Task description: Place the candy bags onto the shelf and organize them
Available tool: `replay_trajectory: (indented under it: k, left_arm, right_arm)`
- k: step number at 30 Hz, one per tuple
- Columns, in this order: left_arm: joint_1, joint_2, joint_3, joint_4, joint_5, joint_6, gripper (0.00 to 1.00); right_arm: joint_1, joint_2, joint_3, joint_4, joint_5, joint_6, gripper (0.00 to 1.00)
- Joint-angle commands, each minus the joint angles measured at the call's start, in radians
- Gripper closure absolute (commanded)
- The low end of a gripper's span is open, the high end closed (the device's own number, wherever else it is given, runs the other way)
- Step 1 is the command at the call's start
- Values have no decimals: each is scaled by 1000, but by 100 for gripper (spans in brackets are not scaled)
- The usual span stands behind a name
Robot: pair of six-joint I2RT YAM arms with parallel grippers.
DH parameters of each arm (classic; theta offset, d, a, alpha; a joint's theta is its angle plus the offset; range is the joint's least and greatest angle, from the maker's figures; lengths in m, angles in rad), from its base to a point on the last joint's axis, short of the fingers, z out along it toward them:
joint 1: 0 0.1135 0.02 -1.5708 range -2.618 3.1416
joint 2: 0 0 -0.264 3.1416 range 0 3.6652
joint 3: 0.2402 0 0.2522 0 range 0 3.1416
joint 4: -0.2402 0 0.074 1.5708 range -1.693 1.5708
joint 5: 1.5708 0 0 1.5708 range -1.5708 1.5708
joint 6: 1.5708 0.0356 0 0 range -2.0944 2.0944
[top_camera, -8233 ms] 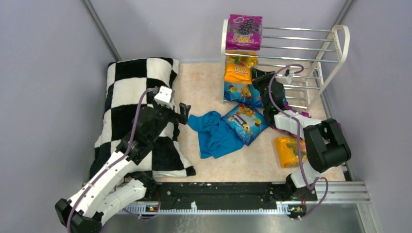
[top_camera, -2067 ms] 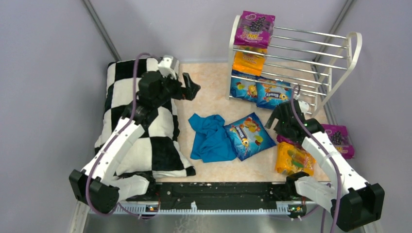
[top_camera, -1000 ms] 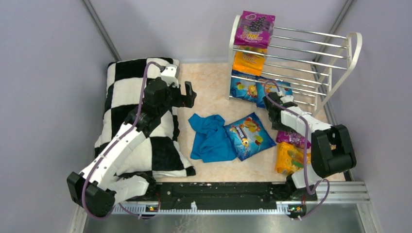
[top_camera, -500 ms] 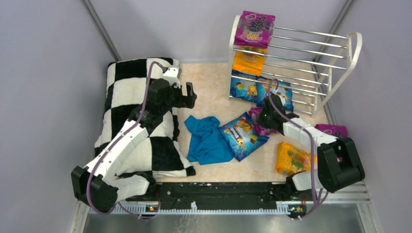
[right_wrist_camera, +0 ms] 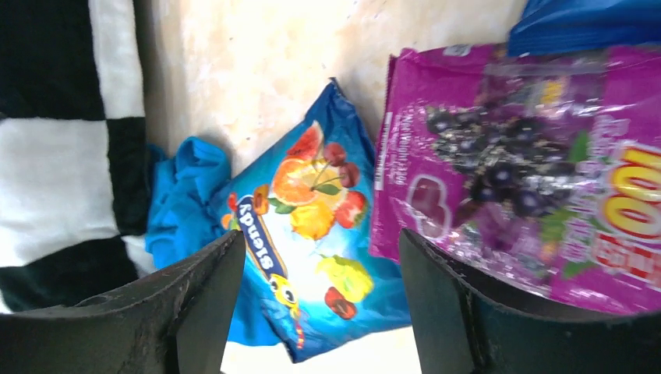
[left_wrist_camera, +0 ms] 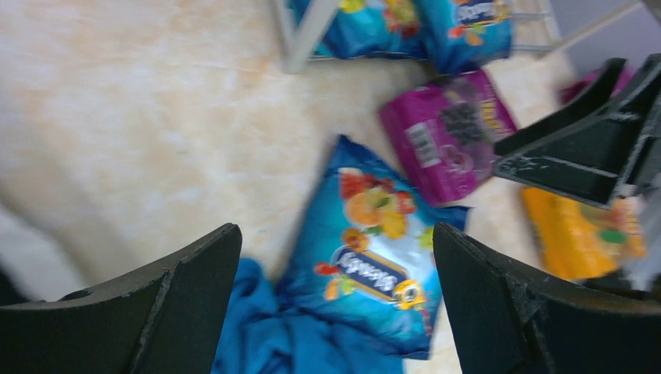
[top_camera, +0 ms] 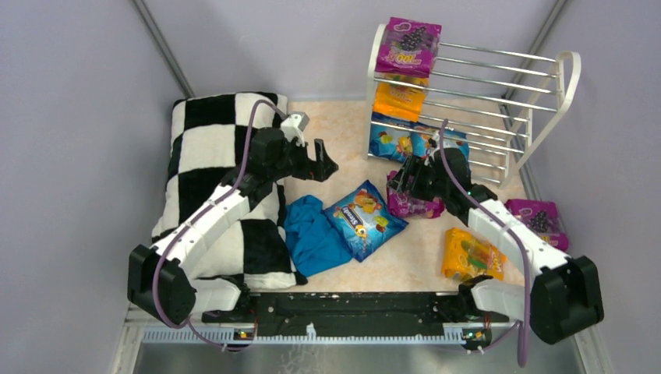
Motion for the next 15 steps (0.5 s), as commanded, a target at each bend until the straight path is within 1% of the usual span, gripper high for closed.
replay_trajectory:
  k: [1, 2, 4, 6, 9, 11, 15]
  left_arm:
    - [-90, 39, -111, 217, 199, -248, 1]
    - [-150, 54, -129, 270, 161, -274, 1]
    - [-263, 102, -125, 306, 40, -307, 1]
    - [-328, 164, -110, 328, -44, -363, 2]
    - [-376, 253, -103, 398, -135, -409, 3]
    - [-404, 318, -80, 428, -181, -412, 4]
    - [-416, 463, -21, 478, -207, -441, 8]
  right_arm:
    - [-1, -116, -5, -98, 163, -152, 29]
    - [-2, -152, -16, -89, 172, -168, 30]
    - [-2, -205, -37, -69, 193, -191, 30]
    - [-3, -261, -54, -61, 226, -201, 30]
    - [-4, -341, -65, -75, 262, -208, 31]
    - [-4, -400, -56, -128, 259, -200, 31]
    - [-4, -565, -79, -201, 237, -191, 31]
